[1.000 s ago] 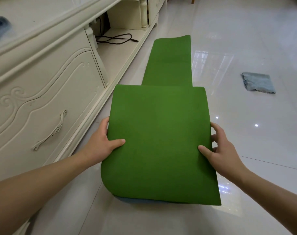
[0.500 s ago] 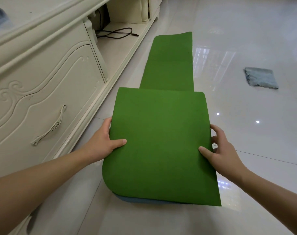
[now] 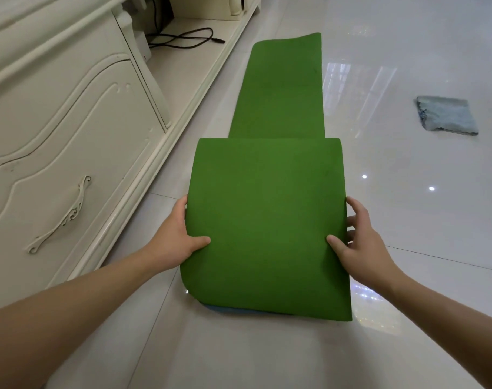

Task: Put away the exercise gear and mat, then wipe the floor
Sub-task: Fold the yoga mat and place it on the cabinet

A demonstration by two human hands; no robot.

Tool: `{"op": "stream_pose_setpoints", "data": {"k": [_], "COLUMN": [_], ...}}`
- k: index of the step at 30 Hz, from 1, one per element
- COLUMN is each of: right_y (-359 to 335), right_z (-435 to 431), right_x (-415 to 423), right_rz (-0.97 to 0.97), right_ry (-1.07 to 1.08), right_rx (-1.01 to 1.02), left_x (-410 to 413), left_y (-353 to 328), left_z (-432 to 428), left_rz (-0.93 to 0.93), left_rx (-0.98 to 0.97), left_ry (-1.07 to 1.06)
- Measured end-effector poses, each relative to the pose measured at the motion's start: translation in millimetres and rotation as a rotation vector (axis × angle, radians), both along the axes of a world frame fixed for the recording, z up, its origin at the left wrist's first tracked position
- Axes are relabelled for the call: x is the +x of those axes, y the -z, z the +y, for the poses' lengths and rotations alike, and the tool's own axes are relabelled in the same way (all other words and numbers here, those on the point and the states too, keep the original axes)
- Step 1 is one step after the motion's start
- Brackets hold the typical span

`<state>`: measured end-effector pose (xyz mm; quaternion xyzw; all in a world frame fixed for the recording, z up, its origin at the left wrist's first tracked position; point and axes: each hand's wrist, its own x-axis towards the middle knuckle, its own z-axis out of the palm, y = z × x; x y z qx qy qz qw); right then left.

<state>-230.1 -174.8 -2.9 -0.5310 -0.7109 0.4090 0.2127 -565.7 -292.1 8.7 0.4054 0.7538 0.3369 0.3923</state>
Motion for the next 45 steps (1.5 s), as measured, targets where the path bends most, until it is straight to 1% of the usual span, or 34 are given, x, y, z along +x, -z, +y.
{"op": "stream_pose_setpoints", "data": {"k": [5, 14, 21, 25, 29, 35, 40, 45], "right_y": [16.1, 43.4, 56.2, 58.7, 59.5, 51.9, 43.1, 38.4], "right_z": [15.1, 33.8, 40.3, 41.7, 45.8, 47.9, 46.7, 34.8], "right_x": [-5.7, -12.2, -13.7, -15.6, -15.0, -14.4, -13.7, -8.3], "right_rz": [-0.093, -0.115, -0.138, -0.112, -0.114, -0.072, -0.067, -0.072], "right_ry": [-0.003, -0.009, -0.016, 0.0, 0.024, 0.037, 0.006, -0.022], "right_rx": [0.013, -0.042, -0.099, -0.107, -0.119, -0.221, -0.259, -0.28], "left_x": [2.8, 6.6, 4.9, 2.6, 2.6, -2.7, 0.8, 3.5], "left_y": [13.5, 40.6, 58.0, 61.2, 59.9, 61.4, 58.3, 59.3], "left_z": [17.5, 33.0, 38.1, 40.4, 45.5, 45.8, 40.1, 27.4], "left_rz": [0.083, 0.167, 0.19, 0.166, 0.095, -0.037, -0.063, -0.072], "left_rx": [0.008, -0.055, -0.113, -0.124, -0.15, -0.168, -0.165, -0.202], "left_ry": [0.0, 0.004, -0.005, -0.038, -0.099, -0.165, -0.149, -0.122]}}
